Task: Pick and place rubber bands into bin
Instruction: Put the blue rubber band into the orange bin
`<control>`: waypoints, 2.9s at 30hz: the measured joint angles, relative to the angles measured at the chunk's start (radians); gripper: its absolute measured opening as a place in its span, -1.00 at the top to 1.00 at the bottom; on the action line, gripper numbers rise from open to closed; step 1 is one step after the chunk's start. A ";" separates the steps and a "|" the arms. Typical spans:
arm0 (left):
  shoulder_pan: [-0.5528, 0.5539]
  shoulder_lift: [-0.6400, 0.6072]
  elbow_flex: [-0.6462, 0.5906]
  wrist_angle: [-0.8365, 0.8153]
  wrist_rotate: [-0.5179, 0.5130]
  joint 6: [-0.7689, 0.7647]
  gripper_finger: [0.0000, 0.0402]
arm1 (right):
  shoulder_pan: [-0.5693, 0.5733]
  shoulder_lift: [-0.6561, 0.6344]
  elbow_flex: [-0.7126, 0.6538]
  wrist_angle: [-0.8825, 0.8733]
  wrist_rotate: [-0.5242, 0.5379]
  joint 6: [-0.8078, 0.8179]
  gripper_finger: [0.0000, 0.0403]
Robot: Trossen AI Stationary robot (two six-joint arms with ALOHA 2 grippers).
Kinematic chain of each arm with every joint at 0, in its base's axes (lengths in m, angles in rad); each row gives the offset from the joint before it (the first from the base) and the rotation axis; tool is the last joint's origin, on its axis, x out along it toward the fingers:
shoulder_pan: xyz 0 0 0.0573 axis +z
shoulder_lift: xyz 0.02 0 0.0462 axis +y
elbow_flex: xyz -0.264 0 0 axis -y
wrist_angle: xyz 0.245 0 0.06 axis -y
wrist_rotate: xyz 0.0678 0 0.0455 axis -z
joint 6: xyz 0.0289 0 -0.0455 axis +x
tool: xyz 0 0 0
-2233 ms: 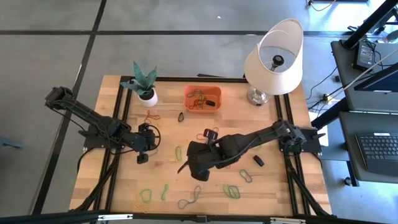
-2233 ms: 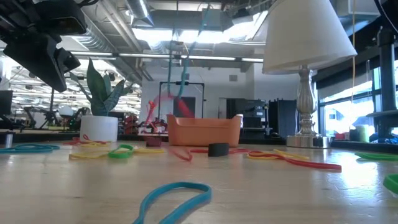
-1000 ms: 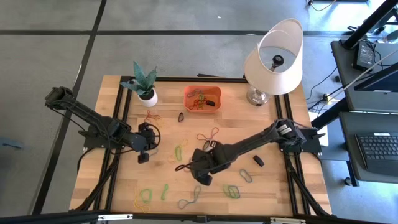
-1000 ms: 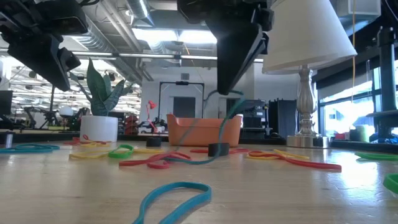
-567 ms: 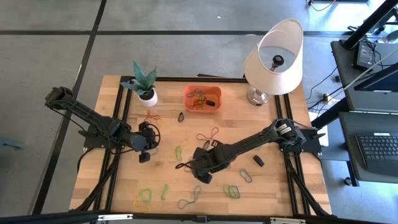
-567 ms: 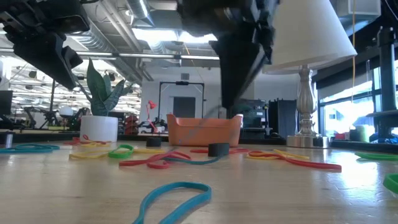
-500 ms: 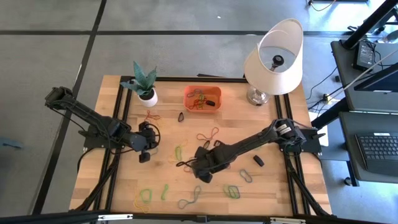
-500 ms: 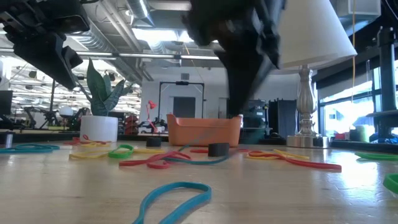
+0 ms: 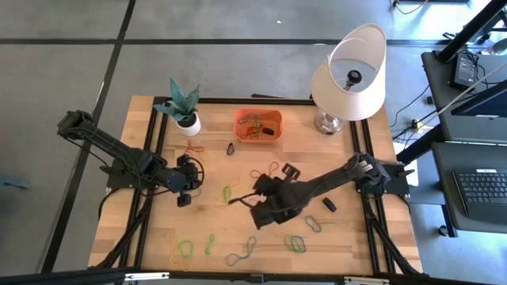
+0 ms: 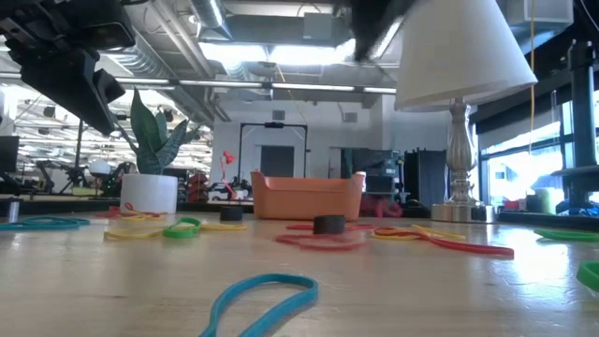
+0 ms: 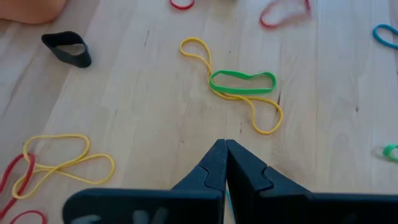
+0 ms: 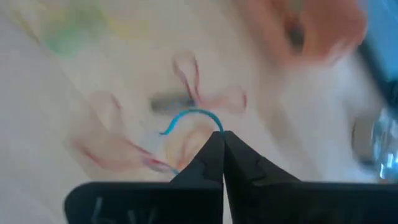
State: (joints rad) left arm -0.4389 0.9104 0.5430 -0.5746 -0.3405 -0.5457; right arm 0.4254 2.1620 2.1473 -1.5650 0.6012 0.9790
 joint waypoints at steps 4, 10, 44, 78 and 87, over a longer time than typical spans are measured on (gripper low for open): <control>0.000 0.000 0.000 0.001 -0.008 0.009 0.98 | 0.026 -0.009 0.161 0.074 0.086 -0.136 0.99; 0.000 0.002 0.000 0.001 -0.023 0.010 0.98 | 0.035 -0.029 0.174 0.175 0.016 -0.277 1.00; 0.102 0.002 0.000 0.002 -0.114 0.158 0.98 | -0.583 -0.033 0.092 0.236 -0.232 -0.758 1.00; 0.337 0.002 0.000 0.070 -0.159 0.009 0.98 | -0.882 -0.032 -0.362 0.781 -0.640 -1.060 0.25; 0.337 0.002 0.000 0.070 -0.125 0.082 0.98 | -0.882 -0.032 -0.362 0.734 -0.623 -0.911 -0.06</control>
State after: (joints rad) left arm -0.1020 0.9123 0.5430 -0.5045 -0.4656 -0.4641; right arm -0.4564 2.1304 1.7855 -0.8313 -0.0222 0.0675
